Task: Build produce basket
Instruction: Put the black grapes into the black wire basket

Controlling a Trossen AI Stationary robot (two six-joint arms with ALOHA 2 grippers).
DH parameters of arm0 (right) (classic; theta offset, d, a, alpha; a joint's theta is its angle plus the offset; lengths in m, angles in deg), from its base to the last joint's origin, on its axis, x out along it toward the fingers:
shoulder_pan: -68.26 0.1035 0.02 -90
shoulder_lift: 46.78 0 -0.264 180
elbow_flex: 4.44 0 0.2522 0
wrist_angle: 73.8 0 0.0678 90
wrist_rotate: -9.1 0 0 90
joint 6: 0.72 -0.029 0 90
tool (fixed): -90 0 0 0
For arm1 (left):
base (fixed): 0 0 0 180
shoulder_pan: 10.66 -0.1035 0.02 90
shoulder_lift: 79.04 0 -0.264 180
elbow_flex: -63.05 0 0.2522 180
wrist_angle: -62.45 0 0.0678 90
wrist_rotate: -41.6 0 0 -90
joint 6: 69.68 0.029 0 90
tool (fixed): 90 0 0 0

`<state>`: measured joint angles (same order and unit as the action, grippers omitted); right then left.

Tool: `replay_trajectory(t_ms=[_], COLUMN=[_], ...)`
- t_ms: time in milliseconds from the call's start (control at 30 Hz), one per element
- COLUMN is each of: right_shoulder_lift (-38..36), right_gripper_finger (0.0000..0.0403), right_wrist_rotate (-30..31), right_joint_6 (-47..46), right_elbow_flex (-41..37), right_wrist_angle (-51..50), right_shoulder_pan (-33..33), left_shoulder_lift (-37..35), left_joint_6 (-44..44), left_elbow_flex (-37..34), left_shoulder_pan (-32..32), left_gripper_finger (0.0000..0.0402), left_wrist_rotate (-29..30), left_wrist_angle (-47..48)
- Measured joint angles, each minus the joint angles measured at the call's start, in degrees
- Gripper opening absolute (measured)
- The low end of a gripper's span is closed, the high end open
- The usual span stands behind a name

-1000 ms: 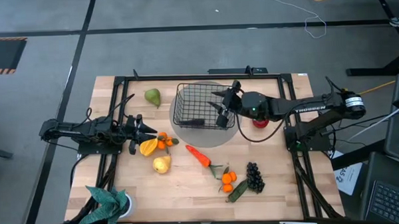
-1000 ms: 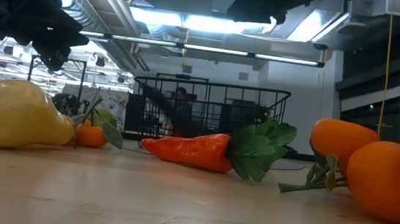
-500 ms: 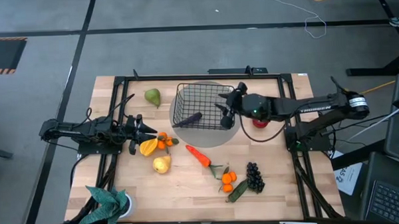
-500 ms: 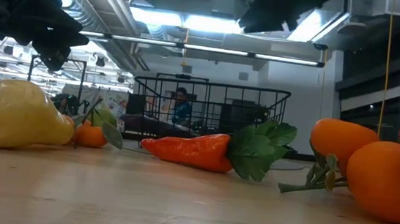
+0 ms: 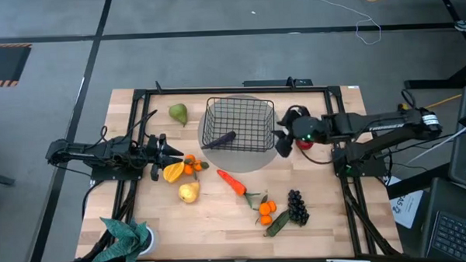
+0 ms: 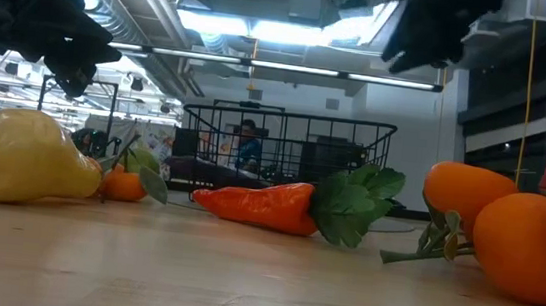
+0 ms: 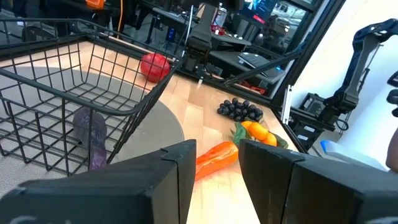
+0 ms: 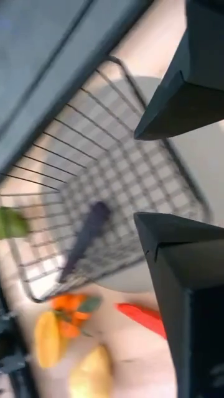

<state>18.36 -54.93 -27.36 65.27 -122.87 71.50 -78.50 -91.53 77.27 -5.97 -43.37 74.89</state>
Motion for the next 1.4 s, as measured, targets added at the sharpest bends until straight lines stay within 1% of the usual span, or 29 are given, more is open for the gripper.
replay_trajectory(t_ms=[200, 300, 400, 500, 633, 733, 833, 1000, 1100, 1300, 1400], right_shoulder_lift=[0.74, 1.59, 2.88, 4.86, 8.91, 12.32, 15.75, 20.62, 22.6, 25.07, 25.57], right_gripper_finger=[0.019, 0.019, 0.019, 0.019, 0.019, 0.019, 0.019, 0.019, 0.019, 0.019, 0.019], right_wrist_rotate=[-0.62, -0.58, -0.44, -0.15, -0.54, -3.38, -4.61, -4.93, -8.05, -20.27, -23.7], right_joint_6=[-8.11, -12.83, -15.6, -18.47, -20.73, -19.73, -18.96, -16.96, -16.3, -18.2, -18.11], right_elbow_flex=[0.0, 0.0, 0.0, 0.0, 0.0, 0.0, 0.0, 0.0, 0.0, 0.0, 0.0], right_wrist_angle=[-10.61, -14.01, -14.94, -13.75, -8.82, -4.99, -1.54, -1.38, -1.66, -0.32, -0.15], right_shoulder_pan=[3.88, 6.03, 8.3, 10.62, 14.18, 17.09, 19.64, 21.99, 22.49, 22.58, 23.19], left_shoulder_lift=[0.0, -0.01, -0.02, 0.0, 0.0, 0.0, 0.0, -0.01, -0.01, 0.0, -0.01], left_joint_6=[0.0, 0.0, 0.01, 0.0, 0.01, 0.02, 0.02, 0.02, 0.02, 0.02, 0.02], left_elbow_flex=[-0.01, -0.01, -0.01, 0.01, 0.0, 0.0, 0.01, 0.0, 0.01, 0.0, -0.01], left_shoulder_pan=[-0.01, -0.02, 0.0, -0.01, -0.01, -0.01, -0.02, -0.01, 0.0, -0.02, -0.01], left_gripper_finger=[0.011, 0.011, 0.011, 0.011, 0.011, 0.011, 0.011, 0.011, 0.011, 0.011, 0.011], left_wrist_rotate=[-0.01, -0.01, -0.01, -0.01, -0.01, -0.01, -0.01, -0.01, -0.01, -0.01, -0.01], left_wrist_angle=[0.02, 0.0, 0.02, 0.02, 0.02, 0.02, 0.02, 0.01, 0.0, 0.02, 0.0])
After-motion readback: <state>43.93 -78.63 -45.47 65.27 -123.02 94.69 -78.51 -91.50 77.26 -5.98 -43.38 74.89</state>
